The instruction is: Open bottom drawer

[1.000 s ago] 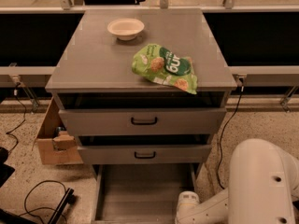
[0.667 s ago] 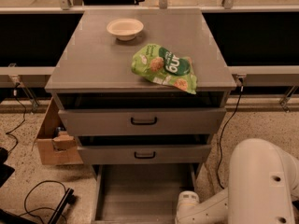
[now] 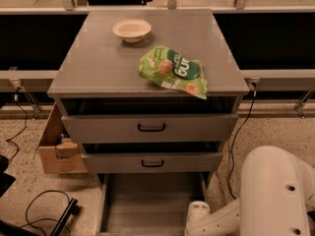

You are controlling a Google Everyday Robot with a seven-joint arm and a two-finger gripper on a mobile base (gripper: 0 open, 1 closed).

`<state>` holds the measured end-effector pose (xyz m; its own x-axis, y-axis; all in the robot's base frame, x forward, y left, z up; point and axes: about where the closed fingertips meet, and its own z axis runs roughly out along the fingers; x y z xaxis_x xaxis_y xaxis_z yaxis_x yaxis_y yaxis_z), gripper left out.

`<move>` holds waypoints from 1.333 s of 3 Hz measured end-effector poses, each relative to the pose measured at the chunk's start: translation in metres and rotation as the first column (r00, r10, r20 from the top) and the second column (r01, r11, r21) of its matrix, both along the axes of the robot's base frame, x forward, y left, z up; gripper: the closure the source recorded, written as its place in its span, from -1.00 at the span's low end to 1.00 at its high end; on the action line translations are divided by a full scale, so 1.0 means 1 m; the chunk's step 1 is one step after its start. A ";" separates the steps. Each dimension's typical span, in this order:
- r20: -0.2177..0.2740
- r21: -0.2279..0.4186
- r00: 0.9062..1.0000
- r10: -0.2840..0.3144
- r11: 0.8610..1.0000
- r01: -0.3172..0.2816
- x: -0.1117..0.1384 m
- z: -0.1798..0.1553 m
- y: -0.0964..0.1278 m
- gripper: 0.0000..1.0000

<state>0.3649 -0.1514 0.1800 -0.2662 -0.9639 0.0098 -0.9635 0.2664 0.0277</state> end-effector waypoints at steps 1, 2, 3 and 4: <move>0.000 0.000 1.000 0.000 1.000 0.000 0.001 0.000 0.000 -0.74; -0.002 0.000 1.000 0.000 1.000 0.000 -0.001 -0.001 0.000 -1.00; -0.002 0.000 1.000 0.000 1.000 0.000 -0.001 -0.001 0.000 -1.00; 0.016 -0.030 1.000 0.024 0.999 -0.024 -0.001 0.034 -0.005 -1.00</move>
Offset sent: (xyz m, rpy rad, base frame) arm 0.0005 0.0000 0.0000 0.0000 0.0000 0.0000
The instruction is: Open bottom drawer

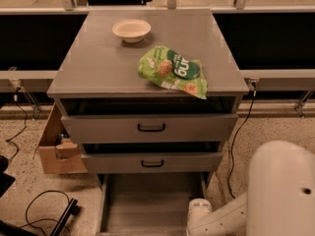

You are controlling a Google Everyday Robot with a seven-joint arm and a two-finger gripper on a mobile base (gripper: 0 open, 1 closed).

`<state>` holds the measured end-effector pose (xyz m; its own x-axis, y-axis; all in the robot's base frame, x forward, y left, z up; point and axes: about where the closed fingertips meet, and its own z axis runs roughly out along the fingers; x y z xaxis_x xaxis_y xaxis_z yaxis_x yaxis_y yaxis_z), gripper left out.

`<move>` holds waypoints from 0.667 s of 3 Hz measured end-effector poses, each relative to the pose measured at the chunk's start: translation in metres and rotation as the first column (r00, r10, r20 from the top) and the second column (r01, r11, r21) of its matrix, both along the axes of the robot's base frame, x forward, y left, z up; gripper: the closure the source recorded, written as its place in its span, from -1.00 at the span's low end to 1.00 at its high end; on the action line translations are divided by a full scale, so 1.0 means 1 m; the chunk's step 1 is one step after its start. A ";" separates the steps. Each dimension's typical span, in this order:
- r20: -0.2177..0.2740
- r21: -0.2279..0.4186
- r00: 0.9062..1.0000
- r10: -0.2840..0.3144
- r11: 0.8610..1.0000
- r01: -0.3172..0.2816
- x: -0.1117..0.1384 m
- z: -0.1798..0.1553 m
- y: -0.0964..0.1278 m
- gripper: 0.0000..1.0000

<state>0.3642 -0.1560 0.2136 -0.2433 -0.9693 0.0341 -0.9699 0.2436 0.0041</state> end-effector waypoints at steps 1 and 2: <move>-0.025 -0.013 0.999 0.044 0.999 -0.044 -0.035 0.064 -0.010 -1.00; -0.095 -0.057 0.977 0.193 0.978 -0.199 -0.073 0.124 -0.023 -1.00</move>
Offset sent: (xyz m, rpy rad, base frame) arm -0.0371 -0.0517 0.3142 -0.1886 0.0425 0.1664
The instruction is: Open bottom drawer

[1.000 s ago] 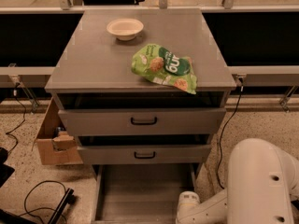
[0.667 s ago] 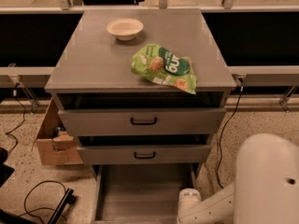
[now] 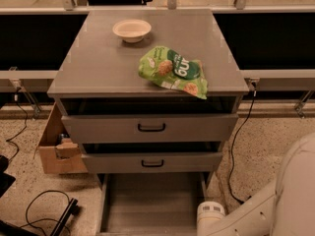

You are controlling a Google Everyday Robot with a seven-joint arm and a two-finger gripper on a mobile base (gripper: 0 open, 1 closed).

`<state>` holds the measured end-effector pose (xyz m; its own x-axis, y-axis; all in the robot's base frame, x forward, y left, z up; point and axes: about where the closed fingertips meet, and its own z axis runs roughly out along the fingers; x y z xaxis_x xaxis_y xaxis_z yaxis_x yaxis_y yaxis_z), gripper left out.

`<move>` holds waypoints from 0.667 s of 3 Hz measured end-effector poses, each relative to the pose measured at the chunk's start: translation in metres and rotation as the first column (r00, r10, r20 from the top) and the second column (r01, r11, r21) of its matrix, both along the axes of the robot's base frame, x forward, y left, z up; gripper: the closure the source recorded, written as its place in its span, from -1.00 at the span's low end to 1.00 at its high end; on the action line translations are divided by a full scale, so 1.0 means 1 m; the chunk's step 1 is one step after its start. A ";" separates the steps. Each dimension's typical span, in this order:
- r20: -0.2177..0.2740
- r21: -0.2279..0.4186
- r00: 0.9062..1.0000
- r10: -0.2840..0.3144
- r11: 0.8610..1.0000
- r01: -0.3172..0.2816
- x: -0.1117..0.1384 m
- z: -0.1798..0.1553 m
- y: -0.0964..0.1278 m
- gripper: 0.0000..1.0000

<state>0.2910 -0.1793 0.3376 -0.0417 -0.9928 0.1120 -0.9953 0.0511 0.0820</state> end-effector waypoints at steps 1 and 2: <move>-0.003 -0.050 0.993 0.116 0.992 -0.116 -0.004 0.067 -0.018 -1.00; 0.058 -0.094 0.995 0.087 0.992 -0.081 0.019 0.130 -0.037 -1.00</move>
Offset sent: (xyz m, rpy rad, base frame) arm 0.0542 -0.0540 0.2827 -0.1021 -0.1523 -0.1165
